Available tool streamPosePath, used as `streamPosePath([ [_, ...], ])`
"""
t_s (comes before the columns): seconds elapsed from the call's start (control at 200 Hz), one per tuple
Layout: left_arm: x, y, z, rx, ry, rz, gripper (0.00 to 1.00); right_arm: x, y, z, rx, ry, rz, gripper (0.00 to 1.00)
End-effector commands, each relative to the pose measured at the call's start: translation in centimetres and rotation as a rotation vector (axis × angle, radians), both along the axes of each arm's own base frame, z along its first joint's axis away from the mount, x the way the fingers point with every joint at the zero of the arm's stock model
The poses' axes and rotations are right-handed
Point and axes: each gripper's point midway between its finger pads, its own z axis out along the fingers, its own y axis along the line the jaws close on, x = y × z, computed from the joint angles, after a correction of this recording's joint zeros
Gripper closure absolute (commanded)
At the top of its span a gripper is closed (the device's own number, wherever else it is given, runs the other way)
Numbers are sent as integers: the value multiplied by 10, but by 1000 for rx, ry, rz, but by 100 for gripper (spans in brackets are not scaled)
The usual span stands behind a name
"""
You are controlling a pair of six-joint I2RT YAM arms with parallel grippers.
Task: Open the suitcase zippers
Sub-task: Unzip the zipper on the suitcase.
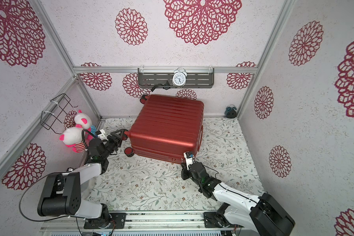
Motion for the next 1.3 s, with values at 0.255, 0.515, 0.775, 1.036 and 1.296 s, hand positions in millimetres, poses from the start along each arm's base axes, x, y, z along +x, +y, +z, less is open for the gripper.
streamPosePath([
  [0.255, -45, -70, -32, 17, 116, -221, 70, -13, 39, 14, 47, 5, 149, 100],
  [0.515, -69, -96, -27, 61, 113, -268, 70, -12, 39, 11, 49, 16, 136, 100],
  [0.775, -89, -120, -19, 114, 106, -309, 70, -12, 39, 10, 50, 12, 140, 100],
  [1.036, -104, -146, -19, 135, 99, -351, 70, -14, 44, 8, 64, 6, 167, 100],
  [1.296, -118, -174, -18, 156, 90, -397, 70, -16, 52, 9, 69, -2, 197, 100],
])
